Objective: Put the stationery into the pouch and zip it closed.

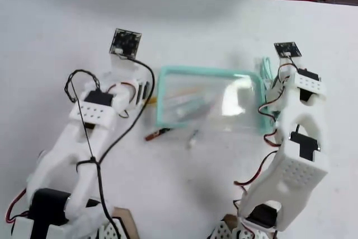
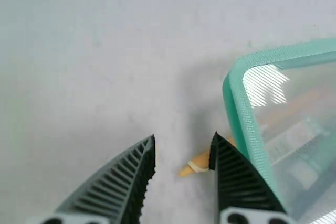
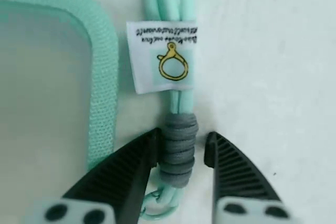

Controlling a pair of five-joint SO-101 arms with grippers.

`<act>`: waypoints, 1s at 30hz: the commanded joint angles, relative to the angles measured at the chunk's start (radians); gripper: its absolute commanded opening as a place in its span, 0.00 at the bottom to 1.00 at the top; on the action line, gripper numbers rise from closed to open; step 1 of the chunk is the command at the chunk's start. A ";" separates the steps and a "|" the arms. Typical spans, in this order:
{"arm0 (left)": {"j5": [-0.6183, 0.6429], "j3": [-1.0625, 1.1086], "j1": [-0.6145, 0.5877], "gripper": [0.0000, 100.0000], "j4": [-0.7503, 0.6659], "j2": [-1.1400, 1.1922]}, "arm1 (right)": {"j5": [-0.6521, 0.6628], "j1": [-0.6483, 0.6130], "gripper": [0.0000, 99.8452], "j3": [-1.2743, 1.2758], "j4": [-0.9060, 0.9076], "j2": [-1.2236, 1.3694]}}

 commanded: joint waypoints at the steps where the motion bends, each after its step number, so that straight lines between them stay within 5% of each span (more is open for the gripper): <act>1: 0.003 -0.005 -0.012 0.18 -0.023 0.001 | 0.029 0.024 0.01 -0.012 -0.056 0.041; 23: -0.002 -0.015 0.047 0.25 0.068 -0.012 | 0.029 0.008 0.02 -0.012 0.248 -0.486; 30: -0.002 0.009 0.081 0.25 0.249 -0.283 | -0.043 -0.093 0.02 -0.012 0.367 -0.679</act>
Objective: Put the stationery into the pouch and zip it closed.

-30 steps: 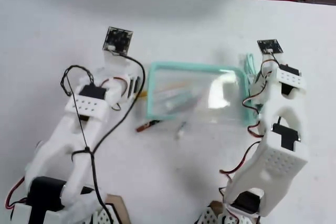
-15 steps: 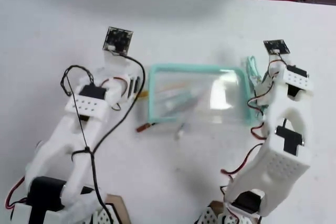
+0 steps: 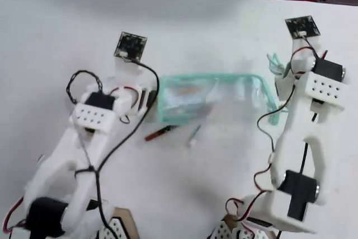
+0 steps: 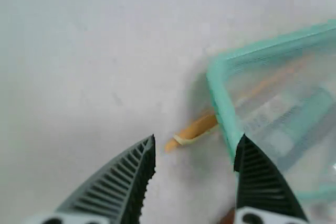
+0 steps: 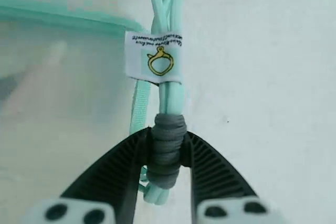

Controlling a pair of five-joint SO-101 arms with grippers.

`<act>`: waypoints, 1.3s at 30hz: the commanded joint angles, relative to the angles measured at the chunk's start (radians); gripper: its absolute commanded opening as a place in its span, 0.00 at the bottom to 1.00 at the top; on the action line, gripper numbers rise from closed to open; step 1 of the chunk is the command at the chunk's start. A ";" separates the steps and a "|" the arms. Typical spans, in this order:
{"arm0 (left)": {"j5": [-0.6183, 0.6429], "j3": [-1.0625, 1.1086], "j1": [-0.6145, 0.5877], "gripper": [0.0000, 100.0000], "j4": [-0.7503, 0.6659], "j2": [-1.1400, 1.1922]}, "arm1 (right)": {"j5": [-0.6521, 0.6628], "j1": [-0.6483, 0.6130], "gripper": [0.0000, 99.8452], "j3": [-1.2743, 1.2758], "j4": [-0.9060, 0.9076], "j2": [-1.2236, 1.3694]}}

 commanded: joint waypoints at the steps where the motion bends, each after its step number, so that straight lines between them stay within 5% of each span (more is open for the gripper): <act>1: -0.002 0.035 0.058 0.25 0.123 -0.265 | -0.075 -0.058 0.02 -0.014 0.039 -0.142; 9: -0.133 0.391 0.222 0.25 0.009 -0.840 | -0.164 -0.186 0.02 -0.014 0.119 -0.318; 14: -0.150 0.453 0.231 0.25 0.061 -1.070 | -0.212 -0.248 0.02 -0.014 0.156 -0.371; 26: -0.236 0.453 0.430 0.30 0.173 -1.115 | -0.374 -0.437 0.02 -0.256 0.308 -0.395; 39: -0.247 0.454 0.389 0.30 0.130 -1.121 | -0.408 -0.704 0.02 -0.479 0.352 -0.394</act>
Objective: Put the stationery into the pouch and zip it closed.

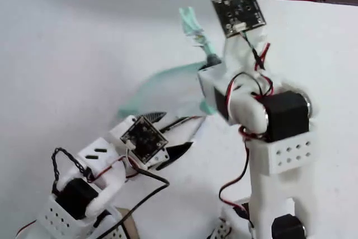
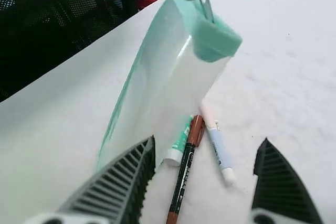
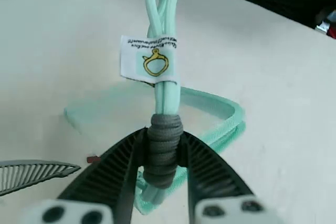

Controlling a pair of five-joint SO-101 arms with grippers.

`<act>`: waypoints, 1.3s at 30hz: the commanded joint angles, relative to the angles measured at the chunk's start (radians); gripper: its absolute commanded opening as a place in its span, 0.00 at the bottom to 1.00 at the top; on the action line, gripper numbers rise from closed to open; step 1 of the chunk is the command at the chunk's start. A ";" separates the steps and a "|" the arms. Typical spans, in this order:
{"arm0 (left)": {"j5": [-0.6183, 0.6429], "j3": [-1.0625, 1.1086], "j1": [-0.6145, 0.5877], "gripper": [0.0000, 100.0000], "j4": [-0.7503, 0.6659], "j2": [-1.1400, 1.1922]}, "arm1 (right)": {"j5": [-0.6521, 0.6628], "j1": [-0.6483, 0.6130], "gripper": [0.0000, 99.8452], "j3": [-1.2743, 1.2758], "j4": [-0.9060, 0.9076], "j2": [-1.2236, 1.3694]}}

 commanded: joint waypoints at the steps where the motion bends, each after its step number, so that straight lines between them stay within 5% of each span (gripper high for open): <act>1: -0.006 -0.005 -0.036 0.30 -0.041 -0.018 | -0.006 -0.054 0.02 -0.101 0.004 -0.027; 11: 0.184 -0.003 -0.177 0.30 -0.132 -0.018 | -0.006 -0.157 0.02 -0.129 0.050 0.051; 18: 0.167 -0.006 -0.163 0.30 -0.132 -0.018 | -0.006 -0.213 0.02 -0.321 0.056 0.177; 22: 0.052 -0.008 -0.165 0.30 -0.133 -0.018 | -0.008 -0.263 0.02 -0.457 0.058 0.191; 31: -0.055 -0.017 -0.174 0.30 -0.176 -0.018 | -0.006 -0.277 0.02 -0.470 0.059 0.160; 39: 0.044 -0.051 -0.174 0.30 -0.178 -0.018 | -0.014 -0.285 0.02 -0.450 0.061 0.113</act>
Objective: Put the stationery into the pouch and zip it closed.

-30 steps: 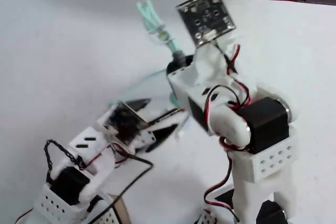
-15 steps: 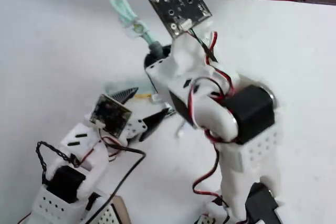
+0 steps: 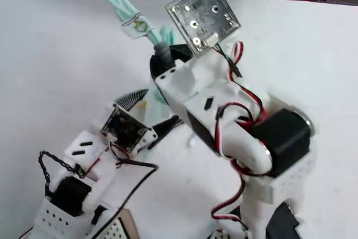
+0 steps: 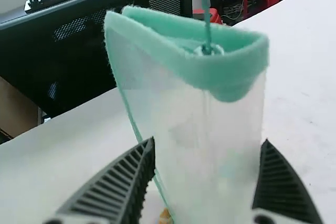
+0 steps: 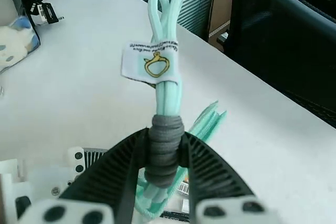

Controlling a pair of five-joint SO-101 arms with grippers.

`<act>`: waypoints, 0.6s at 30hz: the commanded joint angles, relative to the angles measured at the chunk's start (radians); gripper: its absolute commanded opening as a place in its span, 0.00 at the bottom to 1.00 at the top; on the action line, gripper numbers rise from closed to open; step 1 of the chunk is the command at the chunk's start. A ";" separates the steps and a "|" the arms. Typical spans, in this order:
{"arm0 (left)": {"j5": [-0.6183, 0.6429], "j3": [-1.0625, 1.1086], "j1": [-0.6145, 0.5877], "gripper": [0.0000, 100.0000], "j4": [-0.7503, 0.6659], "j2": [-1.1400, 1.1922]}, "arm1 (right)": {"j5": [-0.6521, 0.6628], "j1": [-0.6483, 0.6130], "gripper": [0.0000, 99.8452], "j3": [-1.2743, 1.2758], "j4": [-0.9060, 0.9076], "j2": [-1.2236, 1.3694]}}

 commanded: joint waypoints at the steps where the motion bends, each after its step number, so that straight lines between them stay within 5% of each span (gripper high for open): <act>1: 0.068 -0.051 -0.004 0.30 -0.020 -0.008 | -0.012 -0.008 0.02 0.012 0.002 -0.035; 12: 0.279 -0.051 -0.160 0.30 -0.025 -0.007 | -0.012 -0.053 0.02 0.106 0.002 -0.076; 18: 0.295 -0.051 -0.194 0.30 -0.023 -0.007 | -0.012 -0.051 0.02 0.109 0.001 -0.096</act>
